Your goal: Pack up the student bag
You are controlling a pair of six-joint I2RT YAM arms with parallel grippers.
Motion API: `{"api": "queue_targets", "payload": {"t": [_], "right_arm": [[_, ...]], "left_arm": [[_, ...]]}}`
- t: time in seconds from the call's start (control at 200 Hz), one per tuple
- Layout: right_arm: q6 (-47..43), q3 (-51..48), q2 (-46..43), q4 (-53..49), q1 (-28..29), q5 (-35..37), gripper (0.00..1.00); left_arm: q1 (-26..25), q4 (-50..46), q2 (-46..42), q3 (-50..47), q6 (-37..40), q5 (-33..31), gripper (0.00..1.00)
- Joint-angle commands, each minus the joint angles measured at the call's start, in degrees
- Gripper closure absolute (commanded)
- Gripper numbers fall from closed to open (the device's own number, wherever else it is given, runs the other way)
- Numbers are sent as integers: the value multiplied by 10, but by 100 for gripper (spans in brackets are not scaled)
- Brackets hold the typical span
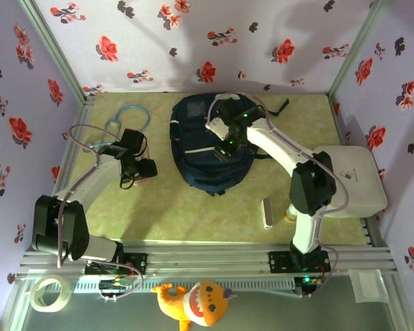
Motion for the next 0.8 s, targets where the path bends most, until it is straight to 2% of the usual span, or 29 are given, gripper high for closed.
{"api": "queue_targets", "payload": {"t": [0.0, 0.075, 0.245, 0.45, 0.5, 0.635, 0.79], "right_arm": [[-49, 21, 24, -56, 16, 19, 36], [-58, 31, 44, -69, 23, 13, 37], [-61, 54, 84, -70, 25, 48, 39], [-72, 52, 91, -23, 26, 89, 49], [-76, 51, 90, -13, 26, 97, 54], [-77, 61, 73, 3, 26, 93, 78], [-44, 62, 20, 61, 26, 61, 93]], "left_arm": [[4, -29, -17, 21, 4, -8, 40], [4, -28, -19, 23, -1, 1, 40], [4, -19, -16, 22, -13, 20, 40], [4, -17, -15, 21, -14, 23, 40], [4, -18, -15, 22, -13, 23, 40], [4, -22, -21, 26, -12, 23, 40], [4, -15, -42, 18, -12, 21, 41]]}}
